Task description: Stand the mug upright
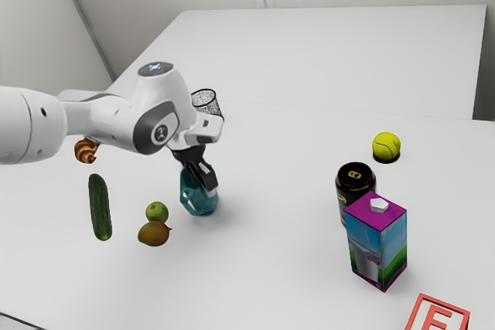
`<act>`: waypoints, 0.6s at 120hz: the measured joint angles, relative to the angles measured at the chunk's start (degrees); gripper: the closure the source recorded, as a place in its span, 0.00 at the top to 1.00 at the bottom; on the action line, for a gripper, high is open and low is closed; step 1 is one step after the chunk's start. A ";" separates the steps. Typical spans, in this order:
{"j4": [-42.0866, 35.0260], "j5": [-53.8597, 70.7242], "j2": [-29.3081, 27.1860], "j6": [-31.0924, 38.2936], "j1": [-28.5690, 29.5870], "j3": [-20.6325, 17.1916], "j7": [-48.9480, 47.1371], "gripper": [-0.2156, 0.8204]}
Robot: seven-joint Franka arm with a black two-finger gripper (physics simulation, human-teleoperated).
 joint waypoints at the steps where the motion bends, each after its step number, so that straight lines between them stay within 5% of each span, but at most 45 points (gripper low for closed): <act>1: 0.00 0.00 -0.21 -0.01 -0.01 -0.04 -0.04 0.54; 32: 3.33 -0.40 -6.34 -2.76 0.12 -1.68 -2.24 0.72; 60: 23.75 -0.21 -3.66 -18.07 -1.54 -2.14 -9.83 0.77; 72: 29.61 -0.13 -3.37 -24.71 -7.83 3.43 -12.43 0.78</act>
